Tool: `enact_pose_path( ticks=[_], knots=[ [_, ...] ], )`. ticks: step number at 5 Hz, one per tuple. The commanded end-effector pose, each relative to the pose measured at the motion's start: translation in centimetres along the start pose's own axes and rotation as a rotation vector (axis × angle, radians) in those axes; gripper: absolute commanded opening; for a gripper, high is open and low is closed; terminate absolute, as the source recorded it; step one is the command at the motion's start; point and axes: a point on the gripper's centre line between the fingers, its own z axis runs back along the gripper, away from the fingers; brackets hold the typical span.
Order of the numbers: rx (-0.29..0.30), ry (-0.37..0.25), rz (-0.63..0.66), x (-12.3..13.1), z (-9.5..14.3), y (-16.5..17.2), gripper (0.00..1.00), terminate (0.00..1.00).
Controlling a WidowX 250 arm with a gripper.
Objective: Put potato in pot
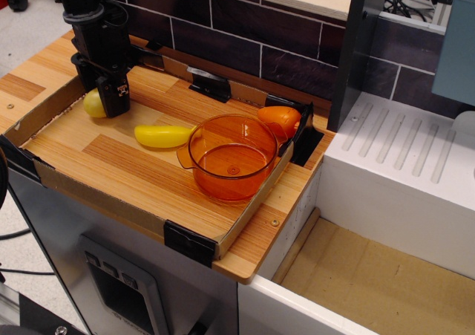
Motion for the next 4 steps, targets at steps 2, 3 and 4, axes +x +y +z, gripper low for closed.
enact_pose_path(
  ticks=[2,3,4],
  knots=[
    [0.014,-0.1,0.097,2.8,7.6,-0.4,0.0,0.0],
    [-0.043,-0.09,0.147,3.5,10.3,-3.8,0.0,0.0],
    [-0.076,-0.09,0.154,3.4,11.5,-7.9,0.0,0.0]
  ],
)
